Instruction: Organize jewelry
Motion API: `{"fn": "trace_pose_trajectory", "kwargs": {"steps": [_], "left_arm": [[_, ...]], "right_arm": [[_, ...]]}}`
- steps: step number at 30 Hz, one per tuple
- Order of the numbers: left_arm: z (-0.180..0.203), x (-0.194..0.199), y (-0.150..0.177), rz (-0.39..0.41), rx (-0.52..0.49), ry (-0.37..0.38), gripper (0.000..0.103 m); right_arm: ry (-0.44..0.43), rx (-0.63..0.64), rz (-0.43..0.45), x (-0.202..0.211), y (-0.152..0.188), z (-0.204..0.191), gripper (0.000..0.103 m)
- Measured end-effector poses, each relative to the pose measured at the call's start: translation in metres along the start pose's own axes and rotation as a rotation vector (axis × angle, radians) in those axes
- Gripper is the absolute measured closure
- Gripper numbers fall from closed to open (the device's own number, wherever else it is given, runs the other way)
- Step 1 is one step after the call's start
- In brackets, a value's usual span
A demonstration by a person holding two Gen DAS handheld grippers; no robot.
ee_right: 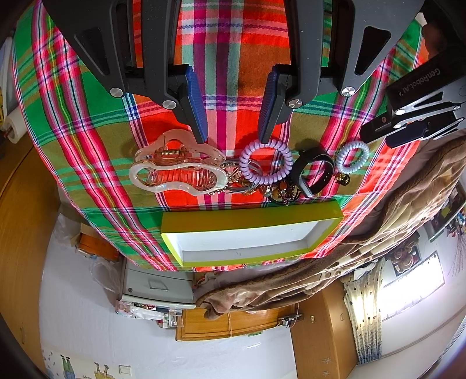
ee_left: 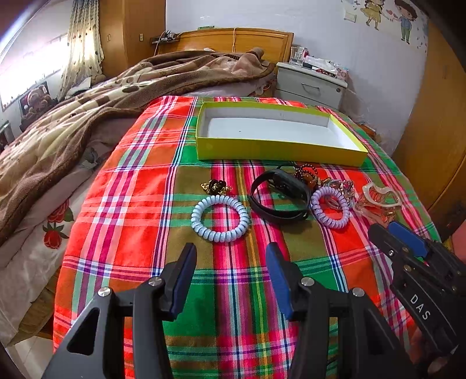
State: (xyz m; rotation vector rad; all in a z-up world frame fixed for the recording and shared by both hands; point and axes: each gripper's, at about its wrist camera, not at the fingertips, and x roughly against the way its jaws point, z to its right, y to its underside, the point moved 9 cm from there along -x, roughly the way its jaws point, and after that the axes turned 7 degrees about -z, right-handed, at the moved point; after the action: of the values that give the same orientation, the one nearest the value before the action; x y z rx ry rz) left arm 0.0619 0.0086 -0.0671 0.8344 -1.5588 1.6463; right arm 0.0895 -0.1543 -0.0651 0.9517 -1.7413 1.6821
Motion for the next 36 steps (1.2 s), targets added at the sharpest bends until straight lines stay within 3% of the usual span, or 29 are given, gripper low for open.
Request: {"fn": "trace_pose_trajectory", "kwargs": {"steps": [4,13,26,36], "left_arm": [[-0.006,-0.001,-0.003,-0.007,0.012,0.004,0.052],[-0.024,-0.013,-0.009,-0.069,0.052,0.115,0.052],[-0.044,-0.035,-0.023,-0.121,0.08,0.115,0.052],[-0.042,-0.04,-0.025,-0.129,0.05,0.086,0.052]], "right_arm": [[-0.028,-0.001,-0.017,-0.006,-0.005,-0.002,0.066],[-0.096,-0.046,-0.088,-0.028,-0.013,-0.009,0.066],[-0.07,-0.024,-0.127,-0.047,-0.022,-0.009,0.066],[-0.027,0.007,-0.128,-0.048,-0.023,-0.003,0.089]]}}
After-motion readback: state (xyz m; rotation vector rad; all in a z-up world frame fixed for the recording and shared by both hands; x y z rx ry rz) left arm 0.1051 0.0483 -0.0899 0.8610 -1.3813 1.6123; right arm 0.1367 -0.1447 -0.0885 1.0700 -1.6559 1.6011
